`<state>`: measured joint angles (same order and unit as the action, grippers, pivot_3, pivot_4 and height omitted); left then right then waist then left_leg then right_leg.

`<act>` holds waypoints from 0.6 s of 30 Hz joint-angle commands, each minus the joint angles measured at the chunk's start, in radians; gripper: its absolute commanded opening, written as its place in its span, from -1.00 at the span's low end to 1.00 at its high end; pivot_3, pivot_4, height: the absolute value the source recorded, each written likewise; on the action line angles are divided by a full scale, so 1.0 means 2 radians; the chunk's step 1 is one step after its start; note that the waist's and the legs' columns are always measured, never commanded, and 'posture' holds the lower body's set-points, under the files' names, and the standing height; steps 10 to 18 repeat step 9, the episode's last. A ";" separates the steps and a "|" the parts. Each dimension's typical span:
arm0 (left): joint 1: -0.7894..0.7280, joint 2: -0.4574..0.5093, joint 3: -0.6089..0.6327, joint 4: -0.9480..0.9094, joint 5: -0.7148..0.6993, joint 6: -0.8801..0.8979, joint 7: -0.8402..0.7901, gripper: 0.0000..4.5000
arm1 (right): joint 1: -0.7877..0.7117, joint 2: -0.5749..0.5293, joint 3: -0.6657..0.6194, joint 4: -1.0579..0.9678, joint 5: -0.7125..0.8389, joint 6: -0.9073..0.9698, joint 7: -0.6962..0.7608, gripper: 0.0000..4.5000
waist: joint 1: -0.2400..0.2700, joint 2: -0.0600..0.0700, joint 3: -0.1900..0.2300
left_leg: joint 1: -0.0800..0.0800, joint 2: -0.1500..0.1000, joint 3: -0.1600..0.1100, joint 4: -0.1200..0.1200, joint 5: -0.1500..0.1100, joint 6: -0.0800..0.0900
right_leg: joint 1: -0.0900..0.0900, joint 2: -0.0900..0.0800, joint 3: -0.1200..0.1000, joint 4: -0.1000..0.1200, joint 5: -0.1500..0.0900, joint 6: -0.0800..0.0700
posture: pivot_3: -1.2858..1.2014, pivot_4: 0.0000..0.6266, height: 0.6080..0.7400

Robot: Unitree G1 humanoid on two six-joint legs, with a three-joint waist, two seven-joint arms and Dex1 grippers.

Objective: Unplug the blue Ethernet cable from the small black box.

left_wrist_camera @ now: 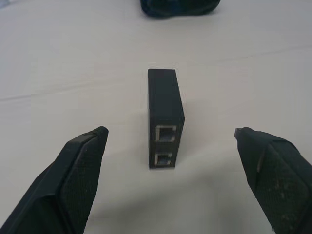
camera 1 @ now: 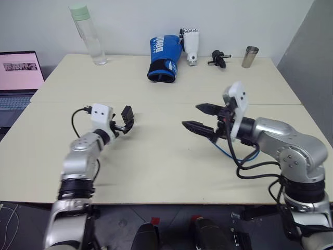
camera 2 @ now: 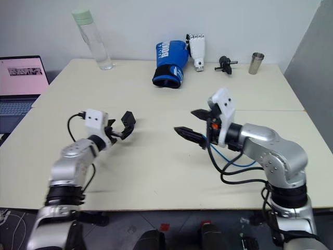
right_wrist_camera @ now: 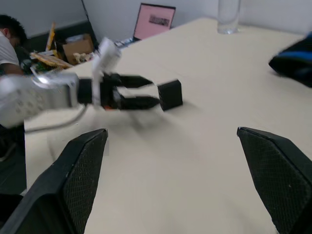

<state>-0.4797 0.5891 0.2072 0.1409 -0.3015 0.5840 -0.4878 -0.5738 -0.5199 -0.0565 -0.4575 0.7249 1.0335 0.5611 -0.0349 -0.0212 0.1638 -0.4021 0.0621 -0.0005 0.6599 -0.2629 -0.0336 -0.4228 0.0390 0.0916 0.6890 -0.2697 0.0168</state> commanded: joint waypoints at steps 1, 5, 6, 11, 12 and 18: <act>0.019 0.066 0.015 -0.105 -0.064 0.099 -0.070 0.97 | 0.003 -0.032 -0.028 -0.027 0.026 0.006 0.019 1.00 | -0.001 0.000 0.000 | 0.000 0.000 0.000 0.000 0.000 0.000 | 0.000 0.000 0.000 0.000 0.000 0.001 | 0.03 -0.52 1.00; 0.043 0.152 0.026 -0.141 -0.104 0.132 -0.160 0.97 | 0.014 -0.075 -0.039 -0.023 0.032 0.013 0.037 1.00 | -0.003 0.000 0.000 | 0.000 0.000 0.000 0.000 0.000 0.000 | 0.000 0.000 0.000 0.000 -0.001 0.002 | 0.03 -0.52 1.00; 0.048 0.172 0.028 -0.138 -0.106 0.129 -0.181 0.97 | 0.019 -0.086 -0.039 -0.021 0.027 0.009 0.041 1.00 | -0.003 0.000 0.000 | 0.000 0.000 0.000 0.000 0.000 0.000 | 0.000 0.000 0.000 -0.001 -0.001 0.002 | 0.03 -0.52 1.00; 0.057 0.208 0.041 -0.119 -0.116 0.114 -0.227 0.97 | 0.034 -0.102 -0.044 -0.011 0.020 0.001 0.045 1.00 | -0.003 0.000 0.000 | 0.001 0.000 0.000 -0.001 0.000 0.000 | 0.000 0.000 0.000 -0.001 -0.001 0.002 | 0.03 -0.52 1.00; 0.057 0.208 0.041 -0.119 -0.116 0.114 -0.227 0.97 | 0.034 -0.102 -0.044 -0.011 0.020 0.001 0.045 1.00 | -0.003 0.000 0.000 | 0.001 0.000 0.000 -0.001 0.000 0.000 | 0.000 0.000 0.000 -0.001 -0.001 0.002 | 0.03 -0.52 1.00; 0.057 0.208 0.041 -0.119 -0.116 0.114 -0.227 0.97 | 0.034 -0.102 -0.044 -0.011 0.020 0.001 0.045 1.00 | -0.003 0.000 0.000 | 0.001 0.000 0.000 -0.001 0.000 0.000 | 0.000 0.000 0.000 -0.001 -0.001 0.002 | 0.03 -0.52 1.00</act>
